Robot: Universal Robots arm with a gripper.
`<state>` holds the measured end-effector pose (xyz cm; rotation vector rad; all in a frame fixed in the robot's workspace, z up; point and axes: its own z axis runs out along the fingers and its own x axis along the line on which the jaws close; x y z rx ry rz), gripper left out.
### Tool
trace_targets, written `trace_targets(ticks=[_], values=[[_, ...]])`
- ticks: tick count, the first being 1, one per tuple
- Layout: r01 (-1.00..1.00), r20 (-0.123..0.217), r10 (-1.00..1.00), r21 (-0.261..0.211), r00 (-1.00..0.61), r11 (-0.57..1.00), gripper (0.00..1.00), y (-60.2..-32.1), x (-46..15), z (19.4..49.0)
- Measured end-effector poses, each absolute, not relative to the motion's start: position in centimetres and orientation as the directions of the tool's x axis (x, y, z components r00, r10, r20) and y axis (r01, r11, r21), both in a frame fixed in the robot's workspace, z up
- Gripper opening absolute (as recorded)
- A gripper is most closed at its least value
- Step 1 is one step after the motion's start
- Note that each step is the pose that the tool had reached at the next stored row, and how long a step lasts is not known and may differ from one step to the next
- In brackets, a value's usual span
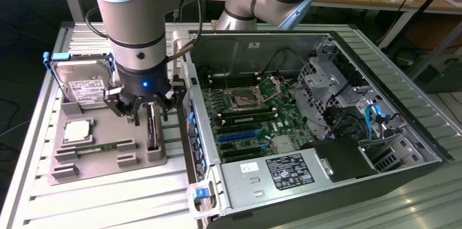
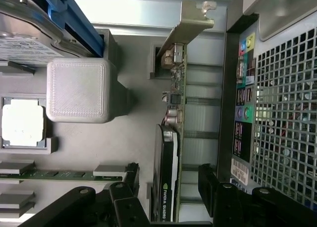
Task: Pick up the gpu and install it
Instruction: 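Pick up the gpu and move the gpu toward the slot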
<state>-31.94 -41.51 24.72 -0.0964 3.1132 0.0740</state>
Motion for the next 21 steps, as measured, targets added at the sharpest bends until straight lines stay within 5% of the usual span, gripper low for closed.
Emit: trace_targets(ticks=[11, 17, 21], values=[[-0.062, -0.027, -0.061, 0.047, -0.998, 0.997, 0.59, -41.51, -31.95, 24.64], [-0.062, -0.027, -0.061, 0.047, -0.998, 0.997, 0.28, -41.51, -31.95, 24.64], [-0.062, -0.027, -0.061, 0.047, -0.998, 0.997, 0.27, -41.51, -31.95, 24.64]])
